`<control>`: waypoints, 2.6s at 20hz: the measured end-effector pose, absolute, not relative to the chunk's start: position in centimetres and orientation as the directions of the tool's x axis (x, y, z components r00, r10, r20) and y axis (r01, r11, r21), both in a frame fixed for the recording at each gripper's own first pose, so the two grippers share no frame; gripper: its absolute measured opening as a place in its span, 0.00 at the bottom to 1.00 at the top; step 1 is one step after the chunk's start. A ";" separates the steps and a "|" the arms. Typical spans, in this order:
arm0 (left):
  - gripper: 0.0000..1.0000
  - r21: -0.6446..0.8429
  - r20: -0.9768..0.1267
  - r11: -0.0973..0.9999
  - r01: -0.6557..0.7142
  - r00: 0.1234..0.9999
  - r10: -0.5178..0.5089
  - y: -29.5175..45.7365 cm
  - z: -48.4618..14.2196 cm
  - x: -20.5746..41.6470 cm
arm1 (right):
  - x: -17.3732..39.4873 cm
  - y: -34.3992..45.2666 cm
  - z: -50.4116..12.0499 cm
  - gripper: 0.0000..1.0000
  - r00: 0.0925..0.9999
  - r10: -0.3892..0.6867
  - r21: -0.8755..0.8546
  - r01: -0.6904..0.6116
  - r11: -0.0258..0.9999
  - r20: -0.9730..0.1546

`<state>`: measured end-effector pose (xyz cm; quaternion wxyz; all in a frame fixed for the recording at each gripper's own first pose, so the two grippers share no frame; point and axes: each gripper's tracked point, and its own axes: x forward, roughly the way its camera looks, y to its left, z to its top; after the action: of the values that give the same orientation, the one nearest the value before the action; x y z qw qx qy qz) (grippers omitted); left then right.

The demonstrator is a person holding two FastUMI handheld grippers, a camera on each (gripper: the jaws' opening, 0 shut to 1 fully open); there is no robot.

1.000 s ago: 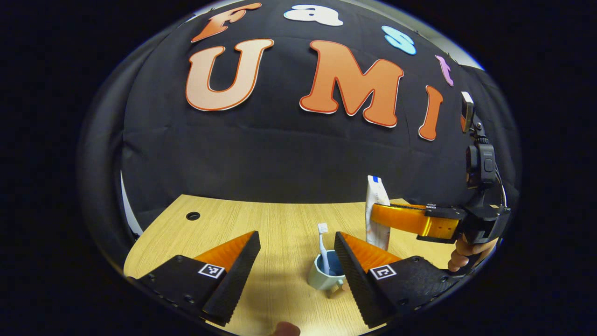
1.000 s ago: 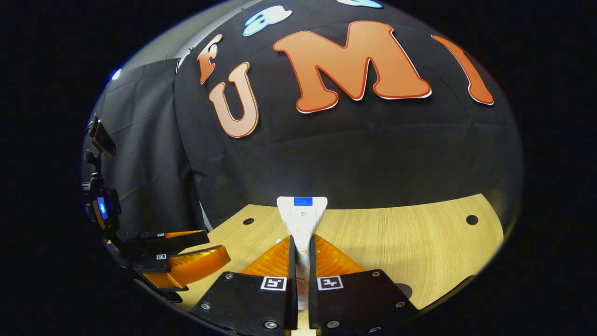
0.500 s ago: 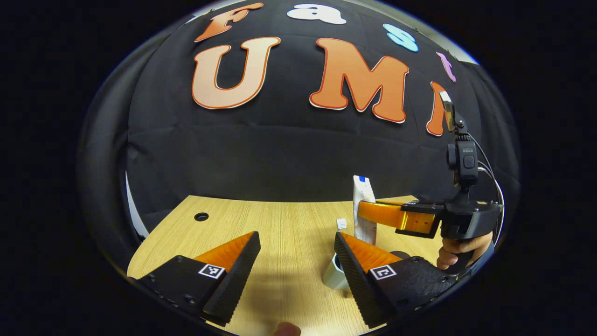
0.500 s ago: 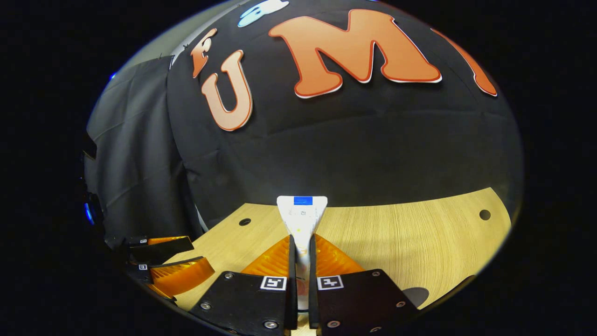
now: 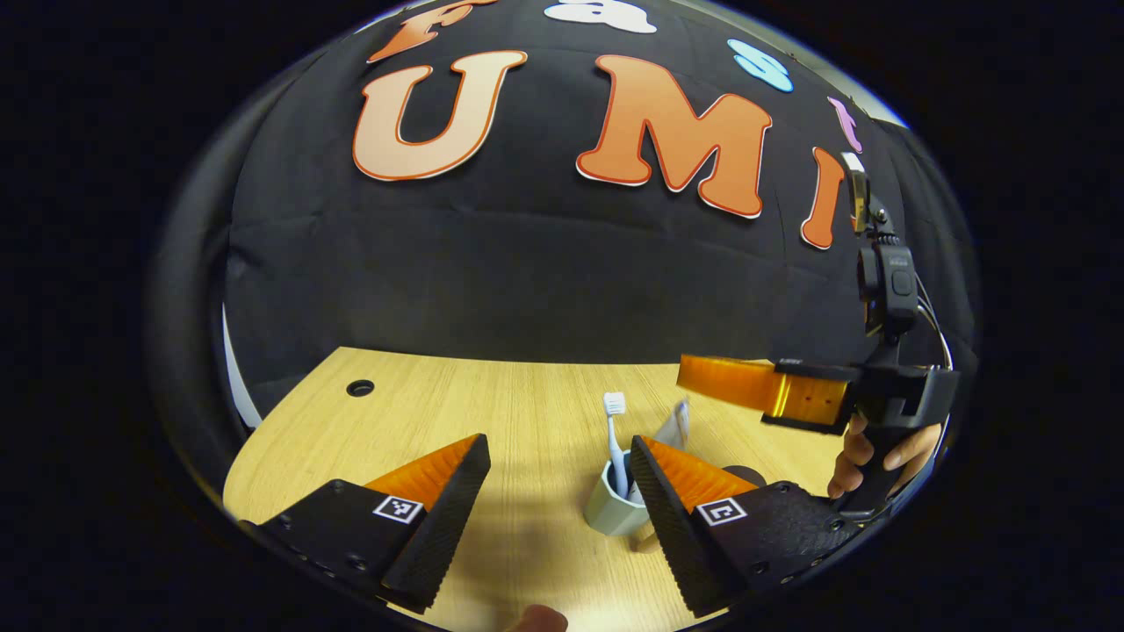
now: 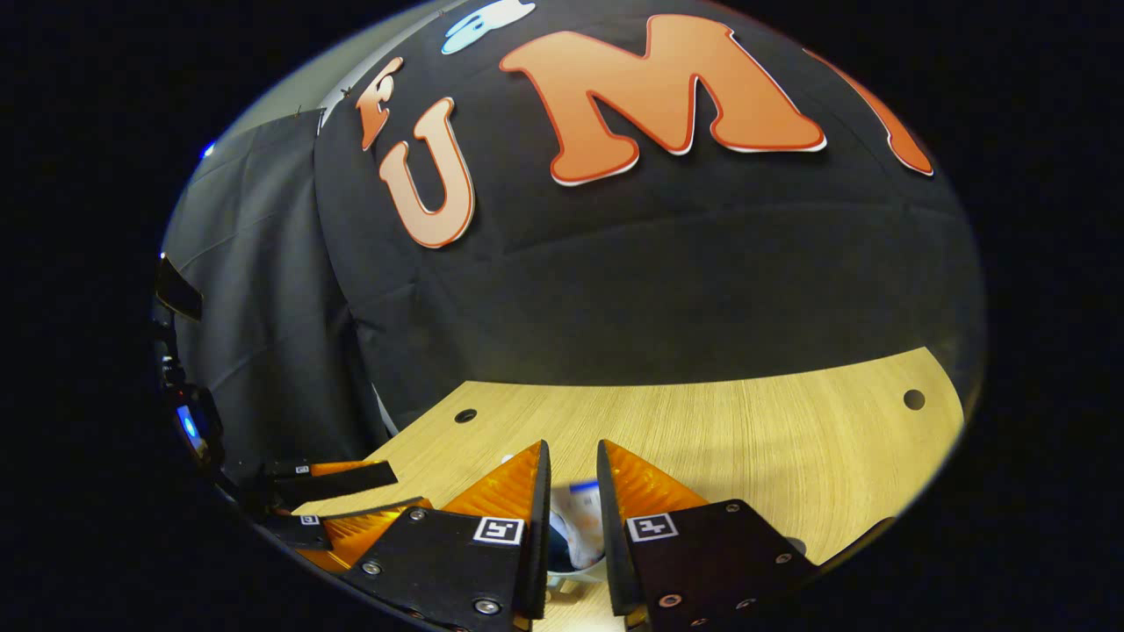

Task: Put the toothbrush and toothpaste on the desktop into the cup, then pick up the cup and place it on the coaster on the desktop.

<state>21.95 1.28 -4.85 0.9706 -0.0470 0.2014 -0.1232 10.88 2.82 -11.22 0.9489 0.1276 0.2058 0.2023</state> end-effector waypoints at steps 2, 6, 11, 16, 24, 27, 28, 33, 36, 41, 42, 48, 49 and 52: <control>0.97 -0.158 -0.402 0.959 0.235 0.872 -0.279 0.0 -5.5 21.7 | 10.7 2.1 -10.8 0.31 0.841 0.429 0.315 -0.330 0.890 -0.330; 0.97 -0.180 -0.452 0.949 0.258 0.835 -0.312 -2.3 -6.7 21.2 | 10.6 1.0 -9.8 0.37 0.855 0.411 0.285 -0.327 0.901 -0.316; 0.97 -0.187 -0.532 0.949 0.253 0.786 -0.314 -4.5 -8.5 20.8 | 8.7 -1.3 -8.5 0.59 0.869 0.405 0.237 -0.345 0.908 -0.286; 0.96 -0.178 -0.638 0.957 0.229 0.713 -0.289 -6.6 -10.6 20.7 | 6.4 -3.8 -7.1 0.79 0.874 0.408 0.223 -0.356 0.907 -0.265; 0.96 -0.174 -0.775 0.974 0.143 0.590 -0.226 -8.8 -13.4 21.4 | 2.1 -9.2 -7.4 0.86 0.904 0.345 0.126 -0.323 0.938 -0.253; 0.95 -0.123 -0.802 0.986 0.114 0.574 -0.166 -8.4 -14.0 21.7 | 0.9 -10.0 -7.4 0.86 0.906 0.349 0.117 -0.330 0.937 -0.239; 0.95 -0.120 -0.812 0.988 0.099 0.562 -0.155 -8.4 -14.2 21.6 | 0.6 -10.4 -7.6 0.86 0.908 0.345 0.112 -0.327 0.938 -0.238; 0.90 -0.096 -0.856 0.994 0.049 0.505 -0.107 -8.3 -15.5 21.1 | -0.7 -12.3 -8.0 0.86 0.910 0.345 0.121 -0.325 0.938 -0.230; 0.81 -0.069 -0.873 0.997 0.046 0.481 -0.083 -8.4 -15.7 20.9 | -1.4 -12.9 -8.5 0.86 0.908 0.347 0.121 -0.327 0.937 -0.232; 0.71 -0.045 -0.889 0.999 0.031 0.454 -0.054 -8.4 -15.8 20.2 | -2.1 -13.6 -9.5 0.86 0.906 0.349 0.145 -0.322 0.936 -0.238; 0.64 -0.047 -0.893 0.999 0.020 0.448 -0.051 -8.5 -16.0 19.8 | -2.3 -13.8 -9.5 0.86 0.908 0.345 0.145 -0.318 0.937 -0.237; 0.25 -0.073 -0.904 0.997 -0.021 0.423 -0.057 -9.1 -16.9 19.0 | -3.1 -14.6 -9.3 0.86 0.914 0.335 0.155 -0.306 0.939 -0.227; 0.25 -0.073 -0.899 0.997 -0.024 0.434 -0.056 -9.1 -16.7 19.1 | -3.1 -14.8 -9.3 0.86 0.916 0.331 0.159 -0.300 0.941 -0.229; 0.22 -0.061 -0.890 0.998 -0.011 0.453 -0.049 -9.2 -16.5 19.7 | -3.3 -14.8 -9.2 0.86 0.914 0.335 0.184 -0.298 0.937 -0.228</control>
<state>19.65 -9.23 -16.46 0.8518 -0.0291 0.5230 -0.0112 -3.32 -14.84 -9.24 0.9756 0.0727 0.1287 0.1622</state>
